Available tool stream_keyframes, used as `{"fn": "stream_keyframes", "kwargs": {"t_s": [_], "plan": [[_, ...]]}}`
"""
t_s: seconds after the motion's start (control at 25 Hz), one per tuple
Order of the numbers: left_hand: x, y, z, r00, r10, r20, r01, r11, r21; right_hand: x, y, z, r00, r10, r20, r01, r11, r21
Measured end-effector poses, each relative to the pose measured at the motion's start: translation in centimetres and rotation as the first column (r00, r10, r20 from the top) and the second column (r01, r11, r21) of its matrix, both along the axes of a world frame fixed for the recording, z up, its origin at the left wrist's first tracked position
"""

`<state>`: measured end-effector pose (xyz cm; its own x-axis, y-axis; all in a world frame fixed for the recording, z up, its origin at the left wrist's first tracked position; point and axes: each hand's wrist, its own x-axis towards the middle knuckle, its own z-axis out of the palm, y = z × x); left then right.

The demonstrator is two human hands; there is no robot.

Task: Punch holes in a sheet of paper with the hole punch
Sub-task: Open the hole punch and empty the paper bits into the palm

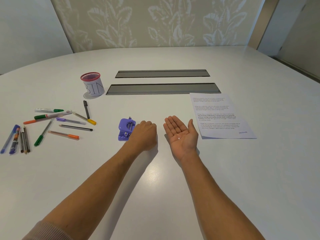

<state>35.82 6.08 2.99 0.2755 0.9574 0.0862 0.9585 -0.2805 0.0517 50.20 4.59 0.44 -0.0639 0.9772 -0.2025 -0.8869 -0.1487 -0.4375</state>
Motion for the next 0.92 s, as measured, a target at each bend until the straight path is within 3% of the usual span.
{"fn": "stream_keyframes", "kwargs": {"t_s": [0.16,0.28,0.44,0.6,0.76,0.92], "plan": [[1.0,-0.7,0.5,0.899,0.045,0.437,-0.009,0.996,-0.085,0.1,0.0,0.0,1.000,-0.004,0.027,0.004,1.000,0.002],[2.4,-1.8,1.6,0.796,-0.010,0.606,0.059,0.996,-0.061,0.2,0.2,-0.2,0.996,-0.009,0.088,0.008,1.000,0.004],[4.7,-3.3,2.1,0.802,-0.092,0.590,0.128,0.992,-0.020,0.3,0.5,-0.6,0.987,0.026,0.160,-0.030,0.999,0.023],[5.7,-3.6,1.6,0.840,-0.125,0.528,0.083,0.991,0.104,0.4,0.6,-1.0,0.985,0.033,0.170,-0.041,0.998,0.048],[5.7,-3.4,1.5,0.823,-0.131,0.553,0.033,0.982,0.184,0.4,0.5,-1.0,0.977,0.032,0.210,-0.045,0.997,0.058],[4.8,-2.9,1.4,0.779,-0.174,0.602,0.090,0.982,0.167,0.1,0.4,-0.6,0.990,0.024,0.139,-0.029,0.999,0.036]]}}
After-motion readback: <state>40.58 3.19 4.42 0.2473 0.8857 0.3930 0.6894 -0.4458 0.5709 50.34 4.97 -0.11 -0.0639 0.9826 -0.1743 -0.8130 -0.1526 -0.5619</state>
